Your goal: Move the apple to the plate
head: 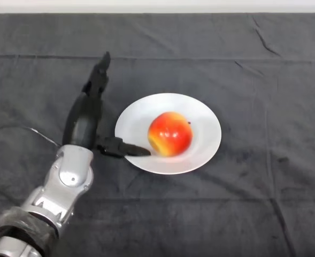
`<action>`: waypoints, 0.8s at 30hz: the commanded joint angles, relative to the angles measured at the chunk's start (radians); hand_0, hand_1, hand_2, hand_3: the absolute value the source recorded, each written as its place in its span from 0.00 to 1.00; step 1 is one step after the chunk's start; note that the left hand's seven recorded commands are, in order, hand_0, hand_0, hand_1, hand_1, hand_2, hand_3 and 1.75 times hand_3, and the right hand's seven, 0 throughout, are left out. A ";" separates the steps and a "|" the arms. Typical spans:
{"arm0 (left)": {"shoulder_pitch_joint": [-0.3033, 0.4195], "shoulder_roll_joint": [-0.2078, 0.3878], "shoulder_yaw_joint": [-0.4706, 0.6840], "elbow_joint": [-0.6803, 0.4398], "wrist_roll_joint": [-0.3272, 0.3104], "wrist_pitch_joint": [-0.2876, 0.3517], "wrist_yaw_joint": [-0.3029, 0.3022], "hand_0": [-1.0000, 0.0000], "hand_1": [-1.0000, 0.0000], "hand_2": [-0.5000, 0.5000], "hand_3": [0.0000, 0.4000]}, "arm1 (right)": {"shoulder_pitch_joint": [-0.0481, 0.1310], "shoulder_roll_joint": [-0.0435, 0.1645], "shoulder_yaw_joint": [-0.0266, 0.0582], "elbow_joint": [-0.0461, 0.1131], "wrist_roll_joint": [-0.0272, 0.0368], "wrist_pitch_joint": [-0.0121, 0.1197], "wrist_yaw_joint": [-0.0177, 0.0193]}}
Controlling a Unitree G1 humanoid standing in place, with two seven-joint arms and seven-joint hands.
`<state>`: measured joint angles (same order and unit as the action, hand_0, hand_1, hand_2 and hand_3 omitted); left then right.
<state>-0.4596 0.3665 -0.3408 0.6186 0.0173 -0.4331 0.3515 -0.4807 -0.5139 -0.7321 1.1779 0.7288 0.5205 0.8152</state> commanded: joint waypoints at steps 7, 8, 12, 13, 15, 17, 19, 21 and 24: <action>0.152 0.113 0.108 -0.135 -0.032 -0.036 -0.003 1.00 1.00 0.50 0.00 | 0.008 0.003 -0.0098 0.005 0.0048 0.002 -0.0116; 0.165 0.118 0.118 -0.142 -0.034 -0.042 -0.002 1.00 1.00 0.50 0.00 | 0.008 0.004 -0.0097 0.005 0.0047 0.002 -0.0117; 0.215 0.135 0.163 -0.149 -0.043 -0.075 0.000 1.00 1.00 0.50 0.00 | 0.008 0.004 -0.0096 0.003 0.0046 0.001 -0.0125; 0.224 0.138 0.173 -0.148 -0.046 -0.082 0.000 1.00 1.00 0.50 0.00 | 0.008 0.004 -0.0096 0.003 0.0046 0.001 -0.0126; 0.243 0.143 0.195 -0.147 -0.052 -0.094 0.000 1.00 1.00 0.50 0.00 | 0.009 0.004 -0.0096 0.002 0.0046 0.001 -0.0129; 0.261 0.147 0.213 -0.149 -0.058 -0.102 0.000 1.00 1.00 0.50 0.00 | 0.009 0.005 -0.0096 0.002 0.0046 0.001 -0.0132; 0.284 0.153 0.235 -0.154 -0.065 -0.112 -0.001 1.00 1.00 0.50 0.00 | 0.009 0.005 -0.0095 0.002 0.0046 0.001 -0.0134; 0.307 0.158 0.256 -0.160 -0.074 -0.120 -0.003 1.00 1.00 0.50 0.00 | 0.009 0.005 -0.0095 0.001 0.0046 0.001 -0.0136; 0.342 0.170 0.291 -0.173 -0.093 -0.131 -0.011 1.00 1.00 0.50 0.00 | 0.009 0.005 -0.0096 0.001 0.0046 0.001 -0.0140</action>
<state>-0.1380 0.4817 -0.0731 0.5061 -0.0623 -0.5405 0.3447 -0.4804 -0.5141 -0.7317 1.1780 0.7283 0.5205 0.8109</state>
